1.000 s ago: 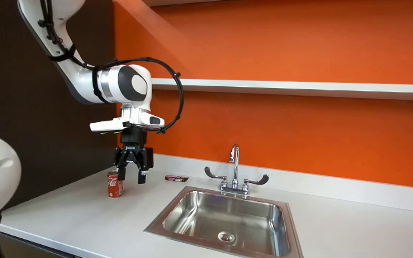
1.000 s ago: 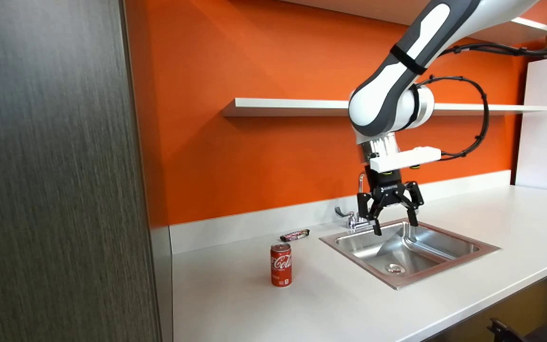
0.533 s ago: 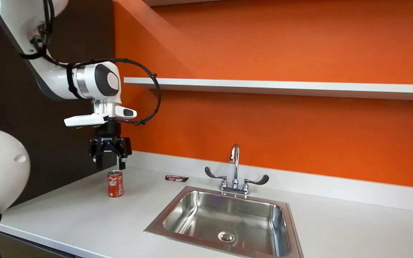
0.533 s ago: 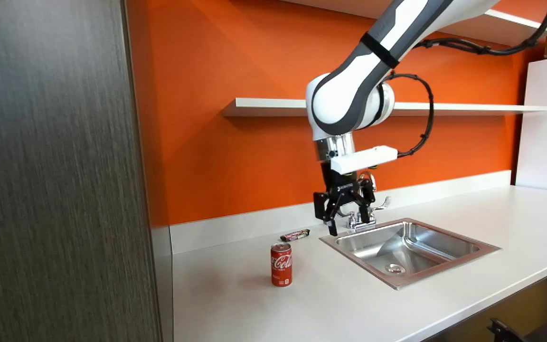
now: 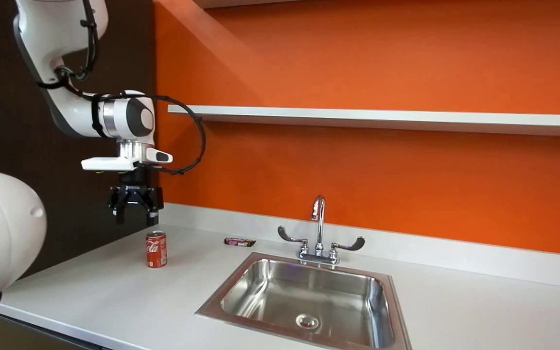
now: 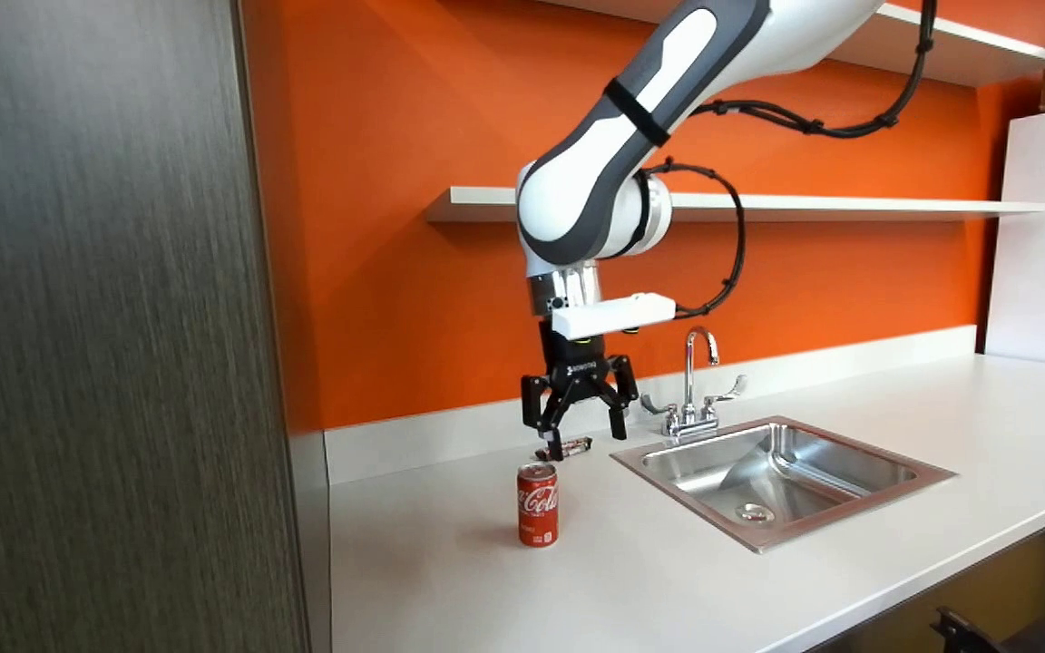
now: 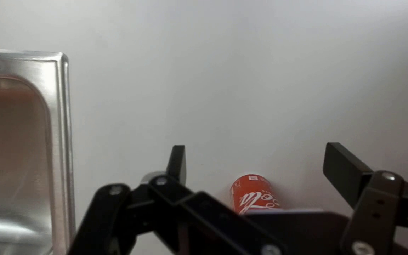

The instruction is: Put the red can in the sink.

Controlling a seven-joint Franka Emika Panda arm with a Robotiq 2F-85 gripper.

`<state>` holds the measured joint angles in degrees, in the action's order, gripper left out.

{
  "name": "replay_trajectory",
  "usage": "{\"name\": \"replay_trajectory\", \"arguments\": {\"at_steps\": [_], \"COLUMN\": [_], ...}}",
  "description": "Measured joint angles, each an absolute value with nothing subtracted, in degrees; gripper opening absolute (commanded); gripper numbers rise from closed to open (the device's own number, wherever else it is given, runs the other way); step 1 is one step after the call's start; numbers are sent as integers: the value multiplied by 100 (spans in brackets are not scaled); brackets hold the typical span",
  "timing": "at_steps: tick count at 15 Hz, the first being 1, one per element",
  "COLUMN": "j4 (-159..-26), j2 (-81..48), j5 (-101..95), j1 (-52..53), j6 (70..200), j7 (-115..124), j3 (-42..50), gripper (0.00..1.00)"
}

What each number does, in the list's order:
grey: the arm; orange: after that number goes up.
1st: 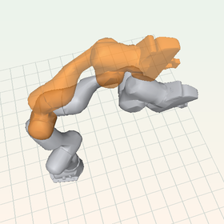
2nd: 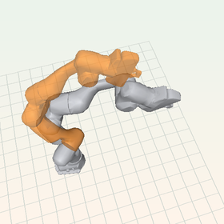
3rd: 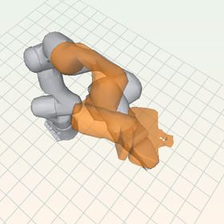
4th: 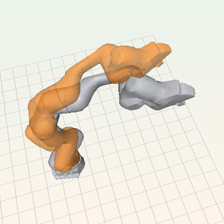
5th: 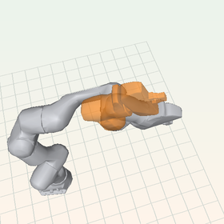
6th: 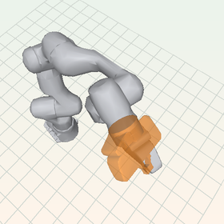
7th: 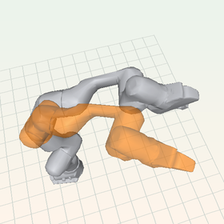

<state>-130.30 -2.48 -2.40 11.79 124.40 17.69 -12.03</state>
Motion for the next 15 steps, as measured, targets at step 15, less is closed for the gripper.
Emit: {"name": "replay_trajectory", "arguments": {"at_steps": [15], "j4": [-11423], "j2": [-2021], "j5": [300], "j1": [1246], "j6": [12465], "j7": [2557], "j3": [-970], "gripper": [100]}}
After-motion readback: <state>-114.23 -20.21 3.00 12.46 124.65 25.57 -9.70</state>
